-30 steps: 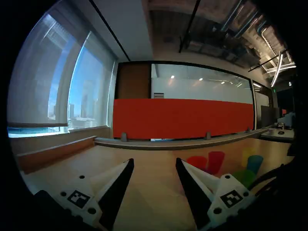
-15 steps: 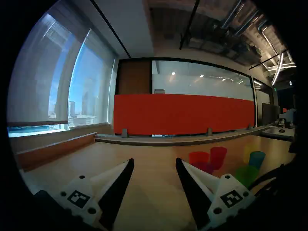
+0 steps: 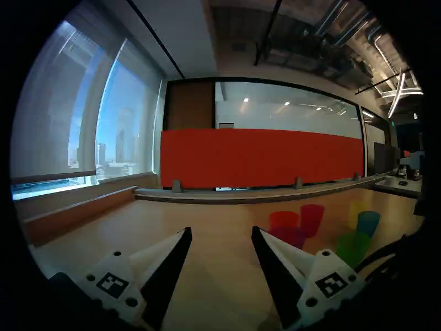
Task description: Pour water
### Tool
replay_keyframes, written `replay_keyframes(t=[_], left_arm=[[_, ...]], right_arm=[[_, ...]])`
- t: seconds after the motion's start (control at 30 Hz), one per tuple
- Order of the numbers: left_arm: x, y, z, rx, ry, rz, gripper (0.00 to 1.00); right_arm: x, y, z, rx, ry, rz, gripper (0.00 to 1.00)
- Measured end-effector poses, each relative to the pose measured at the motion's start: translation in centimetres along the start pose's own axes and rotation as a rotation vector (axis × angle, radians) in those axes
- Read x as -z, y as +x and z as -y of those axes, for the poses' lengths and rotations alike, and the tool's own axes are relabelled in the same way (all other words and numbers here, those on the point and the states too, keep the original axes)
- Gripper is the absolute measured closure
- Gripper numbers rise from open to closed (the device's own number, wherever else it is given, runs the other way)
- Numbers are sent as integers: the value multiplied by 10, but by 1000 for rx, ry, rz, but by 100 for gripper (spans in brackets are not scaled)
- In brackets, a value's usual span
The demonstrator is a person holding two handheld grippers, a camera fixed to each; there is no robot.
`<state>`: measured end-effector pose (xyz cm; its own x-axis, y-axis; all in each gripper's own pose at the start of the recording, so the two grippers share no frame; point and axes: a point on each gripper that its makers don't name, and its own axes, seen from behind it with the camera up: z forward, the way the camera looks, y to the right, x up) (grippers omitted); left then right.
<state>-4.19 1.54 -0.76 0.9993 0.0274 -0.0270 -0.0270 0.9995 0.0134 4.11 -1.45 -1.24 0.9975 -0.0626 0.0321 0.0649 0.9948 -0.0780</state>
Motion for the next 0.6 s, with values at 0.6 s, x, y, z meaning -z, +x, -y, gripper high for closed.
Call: replay_keyframes(t=[0.6], left_arm=[[-1, 0, 0, -2, 0, 2, 20]], right_arm=[[2, -2, -3, -9, 3, -6, 1]])
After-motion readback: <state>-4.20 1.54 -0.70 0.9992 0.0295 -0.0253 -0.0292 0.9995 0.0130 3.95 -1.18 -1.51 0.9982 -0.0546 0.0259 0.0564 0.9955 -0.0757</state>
